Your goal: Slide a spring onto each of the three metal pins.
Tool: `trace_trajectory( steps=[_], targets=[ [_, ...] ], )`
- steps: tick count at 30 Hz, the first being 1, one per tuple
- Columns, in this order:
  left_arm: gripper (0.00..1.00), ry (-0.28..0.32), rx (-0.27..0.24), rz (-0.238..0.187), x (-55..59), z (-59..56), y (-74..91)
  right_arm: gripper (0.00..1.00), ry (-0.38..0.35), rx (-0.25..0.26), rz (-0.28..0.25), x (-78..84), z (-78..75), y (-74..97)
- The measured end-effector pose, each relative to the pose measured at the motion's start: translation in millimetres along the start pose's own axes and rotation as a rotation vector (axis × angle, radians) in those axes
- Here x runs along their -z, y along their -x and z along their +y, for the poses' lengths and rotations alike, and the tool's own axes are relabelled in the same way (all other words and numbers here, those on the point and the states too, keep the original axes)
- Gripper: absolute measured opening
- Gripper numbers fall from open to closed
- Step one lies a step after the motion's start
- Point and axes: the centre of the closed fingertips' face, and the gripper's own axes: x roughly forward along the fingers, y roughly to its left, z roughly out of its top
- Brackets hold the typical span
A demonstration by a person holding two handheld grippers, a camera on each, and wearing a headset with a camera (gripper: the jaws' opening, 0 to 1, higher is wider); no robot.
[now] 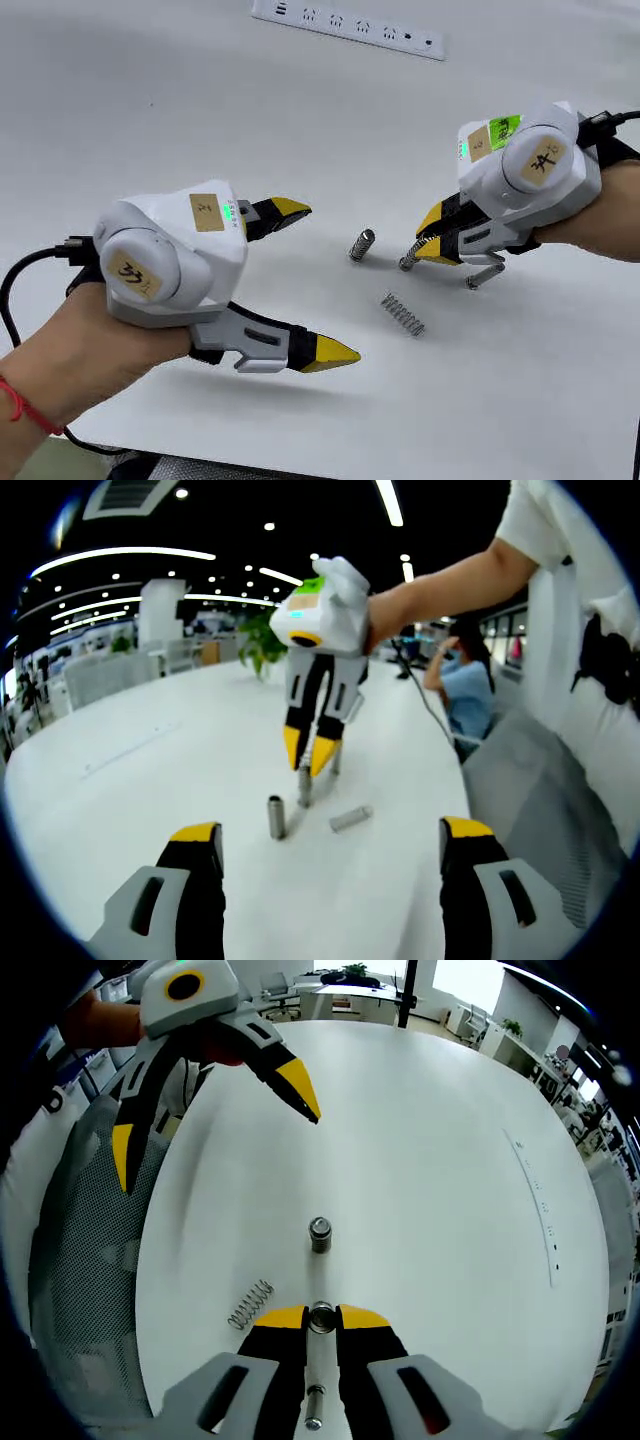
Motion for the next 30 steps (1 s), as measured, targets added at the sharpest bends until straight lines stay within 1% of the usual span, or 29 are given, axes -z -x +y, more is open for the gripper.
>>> trace_trajectory(
  steps=[9,12,19,30],
  targets=[
    [0.90,0.002,0.002,-0.002,0.1,-0.1,-0.9,0.12,-0.007,-0.002,0.005,3.9,1.6,-9.9],
    [0.90,0.003,0.000,-0.001,0.3,0.2,-0.6,0.12,-0.006,-0.005,0.010,7.4,1.1,-15.5],
    [0.90,0.004,-0.002,0.001,1.6,-0.1,0.5,0.12,-0.016,-0.005,0.011,11.0,0.2,-20.9],
    [0.89,0.005,-0.004,0.002,1.3,-0.4,1.7,0.13,-0.022,0.000,0.004,5.1,8.5,-18.5]
  ],
)
